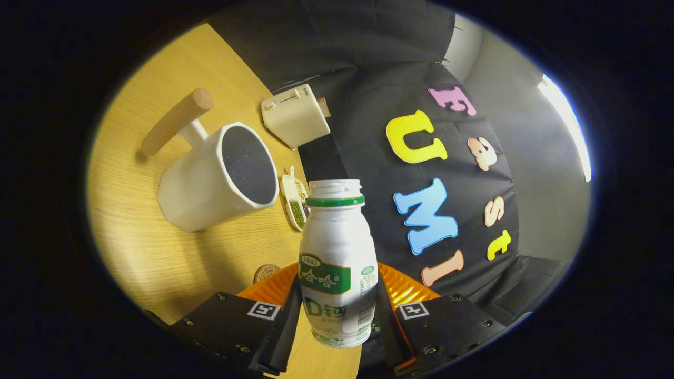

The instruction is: Take the bottle from table, then pour the juice into the cup, finally place the bottle on the coaster

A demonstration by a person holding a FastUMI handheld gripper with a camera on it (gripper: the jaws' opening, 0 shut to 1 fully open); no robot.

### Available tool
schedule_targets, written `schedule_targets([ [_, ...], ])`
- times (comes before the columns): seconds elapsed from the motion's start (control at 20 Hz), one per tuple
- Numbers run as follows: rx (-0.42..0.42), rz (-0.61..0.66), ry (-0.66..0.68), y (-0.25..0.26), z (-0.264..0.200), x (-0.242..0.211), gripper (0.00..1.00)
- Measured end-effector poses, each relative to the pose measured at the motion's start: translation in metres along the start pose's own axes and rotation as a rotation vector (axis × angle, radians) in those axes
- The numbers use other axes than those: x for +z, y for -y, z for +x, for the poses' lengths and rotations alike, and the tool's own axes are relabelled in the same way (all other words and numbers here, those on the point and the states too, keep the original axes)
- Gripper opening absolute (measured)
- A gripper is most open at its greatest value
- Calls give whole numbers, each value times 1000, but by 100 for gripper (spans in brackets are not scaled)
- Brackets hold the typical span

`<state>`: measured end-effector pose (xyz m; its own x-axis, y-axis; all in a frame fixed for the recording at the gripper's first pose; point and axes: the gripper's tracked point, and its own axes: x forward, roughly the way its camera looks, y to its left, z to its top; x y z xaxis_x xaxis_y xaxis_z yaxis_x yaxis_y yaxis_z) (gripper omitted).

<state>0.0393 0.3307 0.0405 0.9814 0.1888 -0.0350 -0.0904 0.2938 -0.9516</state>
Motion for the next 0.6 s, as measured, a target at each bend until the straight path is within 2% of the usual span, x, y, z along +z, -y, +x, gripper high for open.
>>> schedule_targets([
  [0.6,2,-145,0,1,5,8,67],
])
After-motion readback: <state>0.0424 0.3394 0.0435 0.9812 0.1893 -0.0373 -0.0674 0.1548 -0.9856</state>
